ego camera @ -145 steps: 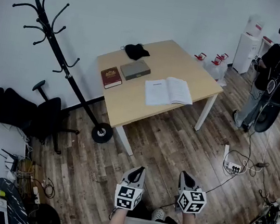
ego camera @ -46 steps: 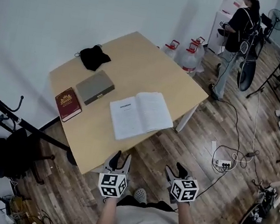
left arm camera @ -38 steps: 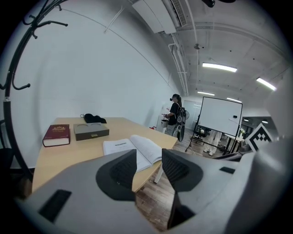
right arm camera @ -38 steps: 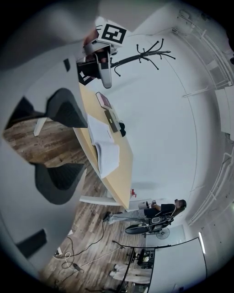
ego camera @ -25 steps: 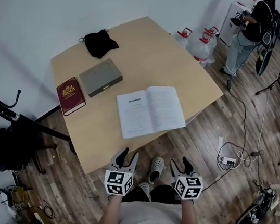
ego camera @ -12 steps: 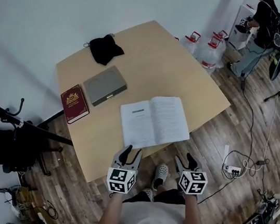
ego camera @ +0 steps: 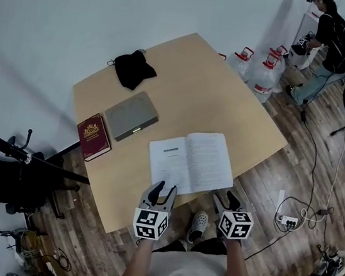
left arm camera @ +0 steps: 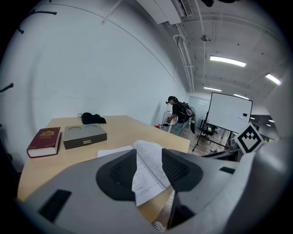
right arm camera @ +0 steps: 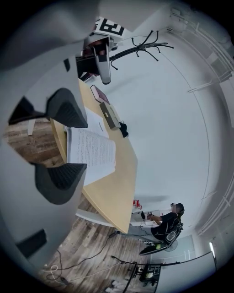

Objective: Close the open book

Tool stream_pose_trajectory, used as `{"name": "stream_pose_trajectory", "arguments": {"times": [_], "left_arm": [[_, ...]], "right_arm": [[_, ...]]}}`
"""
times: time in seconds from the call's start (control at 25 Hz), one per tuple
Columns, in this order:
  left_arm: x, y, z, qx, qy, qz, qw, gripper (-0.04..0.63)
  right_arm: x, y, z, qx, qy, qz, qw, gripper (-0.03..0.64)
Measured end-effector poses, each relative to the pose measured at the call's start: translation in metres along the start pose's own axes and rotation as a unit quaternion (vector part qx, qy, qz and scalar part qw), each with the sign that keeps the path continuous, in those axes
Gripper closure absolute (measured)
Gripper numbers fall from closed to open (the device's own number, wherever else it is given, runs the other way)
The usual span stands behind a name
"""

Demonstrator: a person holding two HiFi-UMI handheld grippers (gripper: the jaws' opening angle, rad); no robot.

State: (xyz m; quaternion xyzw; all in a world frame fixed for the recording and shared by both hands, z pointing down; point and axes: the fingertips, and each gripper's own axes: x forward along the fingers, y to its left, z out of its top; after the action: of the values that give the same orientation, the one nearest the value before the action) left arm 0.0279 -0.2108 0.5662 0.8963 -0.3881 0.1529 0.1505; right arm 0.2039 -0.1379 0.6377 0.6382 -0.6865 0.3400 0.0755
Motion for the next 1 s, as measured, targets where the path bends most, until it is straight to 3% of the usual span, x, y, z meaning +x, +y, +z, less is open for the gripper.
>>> {"name": "stream_pose_trajectory", "arguments": {"times": [0.12, 0.24, 0.32, 0.48, 0.72, 0.76, 0.92, 1.0], "left_arm": [[0.004, -0.002, -0.001, -0.008, 0.000, 0.000, 1.0000, 0.414], [0.008, -0.004, -0.002, -0.008, 0.002, -0.002, 1.0000, 0.414], [0.009, -0.007, -0.006, -0.009, 0.005, -0.005, 0.9999, 0.414], [0.010, -0.011, -0.016, -0.013, 0.014, -0.012, 0.9998, 0.414], [0.008, -0.020, -0.028, -0.010, 0.025, -0.025, 0.9993, 0.414], [0.008, -0.021, -0.028, -0.009, 0.026, -0.027, 0.9993, 0.414], [0.006, -0.019, -0.028, -0.005, 0.027, -0.027, 0.9993, 0.414], [0.004, -0.017, -0.028, -0.003, 0.028, -0.026, 0.9993, 0.414]], "right_arm": [[0.010, 0.014, -0.005, 0.038, -0.007, 0.065, 0.997, 0.365], [0.019, 0.029, -0.007, 0.115, -0.032, 0.139, 0.983, 0.362], [0.022, 0.033, -0.009, 0.185, -0.049, 0.177, 0.965, 0.345], [0.025, 0.030, -0.016, 0.320, -0.079, 0.218, 0.918, 0.341], [0.031, 0.022, -0.029, 0.418, -0.106, 0.222, 0.875, 0.339], [0.031, 0.017, -0.033, 0.446, -0.111, 0.220, 0.861, 0.339], [0.036, 0.000, -0.044, 0.558, -0.155, 0.228, 0.783, 0.331], [0.042, -0.008, -0.053, 0.581, -0.165, 0.215, 0.767, 0.331]]}}
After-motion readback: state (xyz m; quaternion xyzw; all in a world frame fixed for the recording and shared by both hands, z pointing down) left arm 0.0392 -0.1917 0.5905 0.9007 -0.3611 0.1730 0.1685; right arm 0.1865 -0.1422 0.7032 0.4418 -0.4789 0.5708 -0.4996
